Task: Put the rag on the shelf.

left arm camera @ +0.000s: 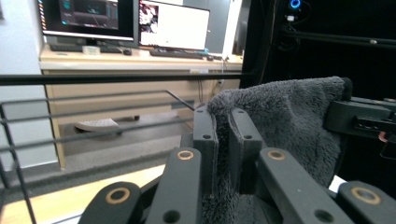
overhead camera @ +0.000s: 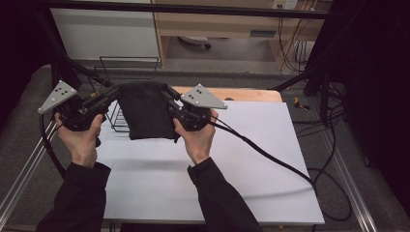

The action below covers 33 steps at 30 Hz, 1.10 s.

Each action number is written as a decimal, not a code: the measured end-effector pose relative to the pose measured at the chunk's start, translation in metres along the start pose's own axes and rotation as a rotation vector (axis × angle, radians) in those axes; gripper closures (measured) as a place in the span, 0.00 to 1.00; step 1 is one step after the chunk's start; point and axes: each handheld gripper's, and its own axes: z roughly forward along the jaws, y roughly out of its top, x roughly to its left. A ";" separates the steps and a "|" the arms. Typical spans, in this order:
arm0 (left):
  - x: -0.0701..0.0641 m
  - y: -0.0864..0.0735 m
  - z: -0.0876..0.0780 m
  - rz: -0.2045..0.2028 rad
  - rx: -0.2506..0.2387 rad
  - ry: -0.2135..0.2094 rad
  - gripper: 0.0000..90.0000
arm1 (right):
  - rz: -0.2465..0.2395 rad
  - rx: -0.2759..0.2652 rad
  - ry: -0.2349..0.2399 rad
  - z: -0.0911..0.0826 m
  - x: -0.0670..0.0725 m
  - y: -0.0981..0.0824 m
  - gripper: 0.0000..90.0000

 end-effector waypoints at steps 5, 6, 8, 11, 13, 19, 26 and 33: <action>0.007 0.012 -0.002 -0.006 -0.027 0.009 0.92 | 0.003 -0.028 0.003 0.010 0.002 0.011 0.89; 0.009 0.015 -0.002 -0.004 -0.031 0.014 0.92 | 0.004 -0.035 0.001 0.012 0.002 0.013 0.89; 0.011 0.020 -0.003 -0.001 -0.042 0.021 0.92 | 0.003 -0.043 0.001 0.016 0.003 0.017 0.89; 0.013 0.027 -0.005 0.001 -0.062 0.030 0.92 | 0.007 -0.056 0.002 0.022 0.004 0.023 0.89; 0.015 0.032 -0.005 0.003 -0.070 0.037 0.92 | 0.006 -0.060 0.002 0.025 0.005 0.028 0.89; 0.020 0.050 -0.006 0.009 -0.082 0.046 0.92 | 0.008 -0.088 0.002 0.034 0.006 0.044 0.89; 0.021 0.070 -0.006 0.029 -0.110 0.064 0.92 | 0.017 -0.114 0.003 0.044 0.004 0.061 0.89; 0.026 0.083 -0.004 0.030 -0.136 0.063 0.92 | 0.000 -0.139 -0.007 0.052 0.001 0.079 0.89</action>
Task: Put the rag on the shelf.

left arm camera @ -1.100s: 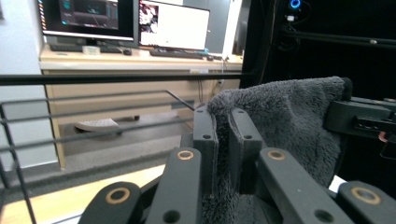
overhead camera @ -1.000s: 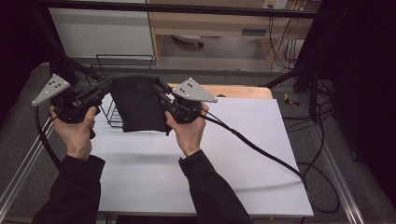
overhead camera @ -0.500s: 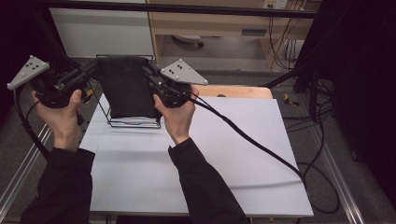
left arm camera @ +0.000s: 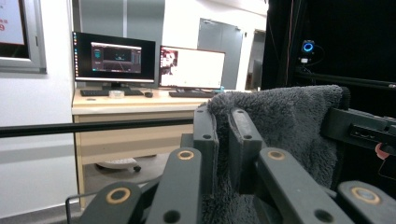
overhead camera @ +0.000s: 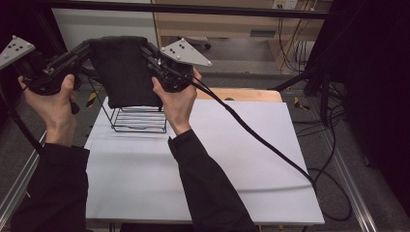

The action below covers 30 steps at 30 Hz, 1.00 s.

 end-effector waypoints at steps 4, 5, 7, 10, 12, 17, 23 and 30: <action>0.004 0.006 0.003 0.003 -0.009 0.008 0.92 | -0.001 -0.004 -0.005 0.008 -0.001 0.006 0.89; 0.005 0.007 0.004 0.001 -0.011 0.012 0.92 | -0.004 -0.005 -0.006 0.010 -0.001 0.007 0.89; 0.009 0.009 0.006 -0.003 -0.010 0.019 0.92 | -0.006 -0.007 -0.006 0.014 -0.001 0.009 0.89; 0.015 0.013 0.008 -0.006 -0.008 0.031 0.92 | -0.011 -0.008 -0.003 0.022 0.001 0.011 0.89; 0.019 0.017 0.009 -0.009 -0.010 0.038 0.92 | -0.008 -0.012 0.002 0.027 0.001 0.013 0.89; 0.029 0.024 0.012 -0.027 -0.013 0.055 0.92 | -0.019 -0.014 0.008 0.039 0.004 0.018 0.89; 0.037 0.032 0.012 -0.030 -0.032 0.065 0.92 | -0.024 -0.016 0.011 0.051 0.006 0.027 0.89; 0.043 0.042 0.019 -0.017 -0.046 0.089 0.92 | -0.031 -0.022 0.004 0.063 0.006 0.038 0.89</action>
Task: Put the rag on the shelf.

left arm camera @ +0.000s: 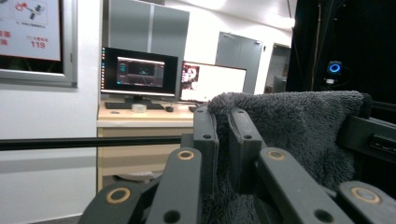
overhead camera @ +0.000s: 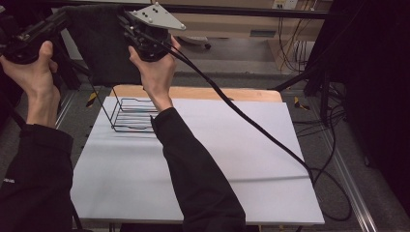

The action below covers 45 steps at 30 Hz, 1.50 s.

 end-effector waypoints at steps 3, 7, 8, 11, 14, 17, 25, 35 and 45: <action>0.001 0.003 0.002 -0.003 -0.007 0.010 0.92 | 0.014 -0.007 0.004 0.005 -0.002 0.003 0.89; 0.004 0.006 0.010 -0.002 -0.005 0.035 0.92 | -0.004 -0.008 -0.001 0.012 -0.004 0.004 0.89; 0.006 0.006 0.012 -0.010 -0.003 0.040 0.92 | -0.005 -0.006 -0.003 0.014 -0.004 0.005 0.89; 0.011 0.003 0.018 -0.025 -0.001 0.047 0.92 | -0.022 0.002 -0.003 0.019 -0.005 0.004 0.89; 0.015 0.000 0.026 -0.028 0.012 0.058 0.92 | -0.027 0.007 -0.005 0.024 -0.007 0.001 0.89; 0.017 -0.003 0.032 -0.029 0.021 0.067 0.92 | -0.026 0.023 -0.014 0.030 -0.012 -0.003 0.89; 0.025 -0.012 0.048 -0.039 0.028 0.061 0.92 | -0.041 0.051 -0.025 0.041 -0.022 -0.010 0.89; 0.026 -0.032 0.056 -0.018 0.077 0.035 0.92 | -0.022 0.089 -0.027 0.038 -0.034 -0.029 0.89; 0.030 -0.048 0.051 0.030 0.129 0.031 0.92 | -0.022 0.156 -0.018 0.036 -0.033 -0.049 0.89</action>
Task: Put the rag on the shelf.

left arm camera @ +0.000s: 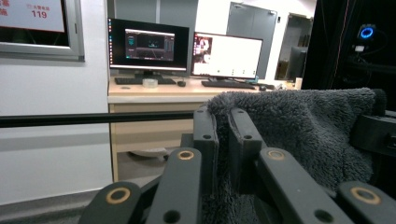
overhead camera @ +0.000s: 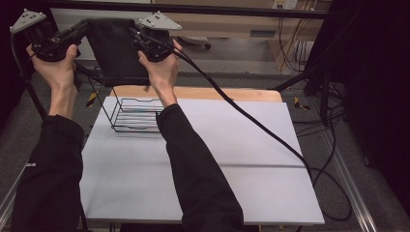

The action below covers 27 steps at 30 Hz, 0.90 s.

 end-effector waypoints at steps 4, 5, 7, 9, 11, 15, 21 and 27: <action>0.004 -0.008 -0.003 -0.004 0.009 -0.011 0.92 | 0.011 0.020 0.012 0.003 0.001 -0.008 0.88; 0.005 -0.011 -0.004 -0.004 0.009 -0.018 0.92 | 0.017 0.019 0.018 0.002 0.001 -0.010 0.88; 0.004 -0.015 -0.005 0.000 0.011 -0.029 0.92 | 0.024 0.026 0.022 0.002 0.000 -0.014 0.88; 0.003 -0.018 -0.006 0.005 0.015 -0.035 0.92 | 0.018 0.032 0.023 0.000 -0.001 -0.017 0.88; 0.003 -0.021 -0.008 0.005 0.012 -0.046 0.92 | 0.019 0.024 0.033 -0.002 0.000 -0.020 0.88; 0.000 -0.024 -0.015 0.018 0.004 -0.068 0.92 | 0.020 0.015 0.046 -0.009 -0.001 -0.025 0.88; -0.004 -0.029 -0.022 0.035 -0.001 -0.084 0.92 | 0.005 0.008 0.065 -0.018 0.002 -0.033 0.88; -0.004 -0.032 -0.032 0.043 -0.016 -0.092 0.92 | -0.037 0.001 0.076 -0.024 0.009 -0.034 0.88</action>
